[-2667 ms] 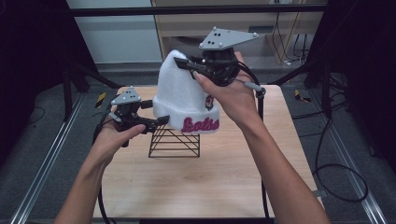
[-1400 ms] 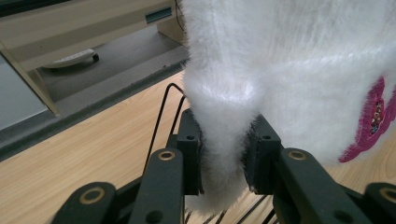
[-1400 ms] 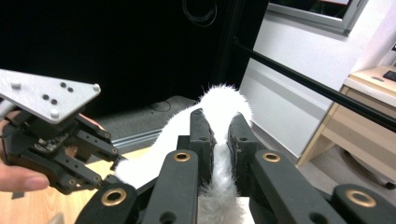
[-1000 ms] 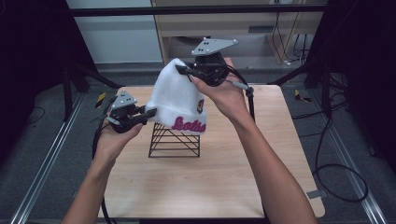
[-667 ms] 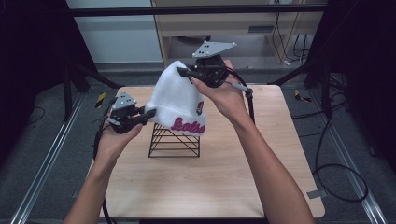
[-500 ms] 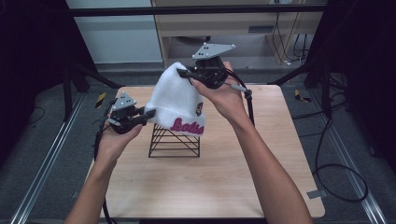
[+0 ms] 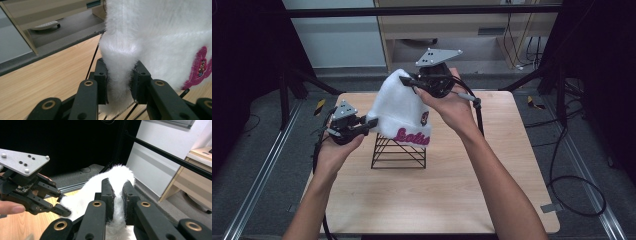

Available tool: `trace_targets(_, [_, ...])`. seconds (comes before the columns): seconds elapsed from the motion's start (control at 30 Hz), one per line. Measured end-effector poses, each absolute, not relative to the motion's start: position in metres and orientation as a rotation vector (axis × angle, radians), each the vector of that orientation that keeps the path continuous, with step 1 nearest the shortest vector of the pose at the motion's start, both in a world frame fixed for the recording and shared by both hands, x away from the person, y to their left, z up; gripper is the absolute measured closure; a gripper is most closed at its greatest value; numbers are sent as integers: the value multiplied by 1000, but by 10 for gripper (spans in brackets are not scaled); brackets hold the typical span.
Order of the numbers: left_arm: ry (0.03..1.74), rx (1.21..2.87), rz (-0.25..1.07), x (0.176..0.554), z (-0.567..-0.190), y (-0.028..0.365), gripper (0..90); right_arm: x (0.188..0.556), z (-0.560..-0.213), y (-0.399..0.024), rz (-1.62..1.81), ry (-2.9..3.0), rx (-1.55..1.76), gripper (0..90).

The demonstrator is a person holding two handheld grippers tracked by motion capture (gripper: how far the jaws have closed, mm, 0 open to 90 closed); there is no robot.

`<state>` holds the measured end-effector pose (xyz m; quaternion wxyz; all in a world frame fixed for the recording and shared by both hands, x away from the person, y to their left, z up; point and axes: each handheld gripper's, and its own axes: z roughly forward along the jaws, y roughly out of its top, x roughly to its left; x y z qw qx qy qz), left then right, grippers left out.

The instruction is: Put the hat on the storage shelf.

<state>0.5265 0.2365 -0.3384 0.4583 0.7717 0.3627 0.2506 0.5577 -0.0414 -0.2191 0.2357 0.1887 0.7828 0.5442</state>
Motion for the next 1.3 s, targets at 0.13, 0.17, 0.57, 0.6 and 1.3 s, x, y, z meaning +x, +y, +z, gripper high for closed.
trace_targets(0.13, [898,1895,612,527,-343,240,694,557,-222,-39,1490,2155,513,831])
trace_targets(0.17, [898,1895,612,527,-343,240,692,557,-223,-39,1491,2158,514,831])
trace_targets(0.57, [907,1888,603,525,-352,246,691,552,-226,-34,1484,2180,494,831])
trace_targets(0.6, [908,1885,604,524,-352,246,691,551,-226,-34,1486,2180,493,831])
trace_targets(1.3, [927,1874,604,516,-367,260,687,538,-233,-23,1429,2234,449,829])
